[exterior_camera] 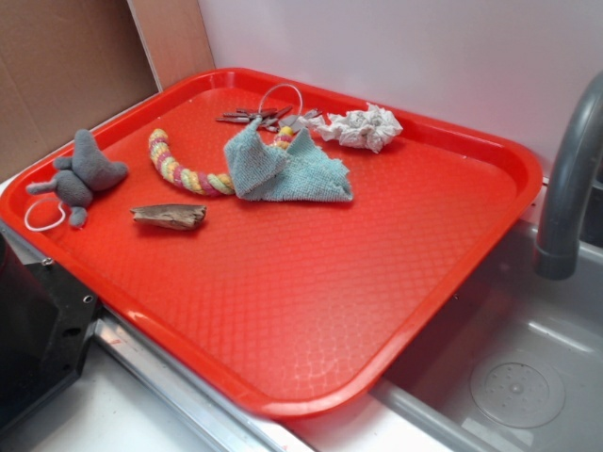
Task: Grab the blue cloth.
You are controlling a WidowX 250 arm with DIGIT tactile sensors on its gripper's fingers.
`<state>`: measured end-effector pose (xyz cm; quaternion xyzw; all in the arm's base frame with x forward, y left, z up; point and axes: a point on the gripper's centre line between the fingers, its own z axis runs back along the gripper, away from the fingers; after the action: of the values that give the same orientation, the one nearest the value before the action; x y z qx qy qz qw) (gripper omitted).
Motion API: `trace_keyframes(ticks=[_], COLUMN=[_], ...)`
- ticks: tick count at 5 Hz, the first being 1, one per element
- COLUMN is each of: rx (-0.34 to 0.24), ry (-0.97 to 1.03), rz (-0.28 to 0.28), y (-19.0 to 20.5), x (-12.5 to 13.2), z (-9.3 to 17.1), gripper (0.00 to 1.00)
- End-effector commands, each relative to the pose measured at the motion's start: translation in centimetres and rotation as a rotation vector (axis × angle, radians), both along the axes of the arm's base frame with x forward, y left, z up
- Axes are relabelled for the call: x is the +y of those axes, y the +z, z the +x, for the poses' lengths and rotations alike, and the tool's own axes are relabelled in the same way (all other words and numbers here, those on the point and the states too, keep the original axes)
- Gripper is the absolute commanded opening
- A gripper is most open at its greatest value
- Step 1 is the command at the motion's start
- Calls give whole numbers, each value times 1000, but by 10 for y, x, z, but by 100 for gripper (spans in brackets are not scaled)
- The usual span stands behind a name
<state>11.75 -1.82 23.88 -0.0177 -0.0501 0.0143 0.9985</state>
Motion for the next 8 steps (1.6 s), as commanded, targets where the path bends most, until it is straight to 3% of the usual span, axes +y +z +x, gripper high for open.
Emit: trace_keyframes(ticks=[1, 3, 4, 5, 7, 8], rx=[0, -2, -44, -159, -300, -312], ry=[0, 3, 32, 35, -56, -154], rz=[0, -25, -5, 1, 58, 56], y=[0, -6, -13, -29, -80, -120], x=[0, 4, 5, 3, -1, -2], z=[0, 11, 19, 34, 82, 108], gripper=[100, 100, 100, 100, 100, 100])
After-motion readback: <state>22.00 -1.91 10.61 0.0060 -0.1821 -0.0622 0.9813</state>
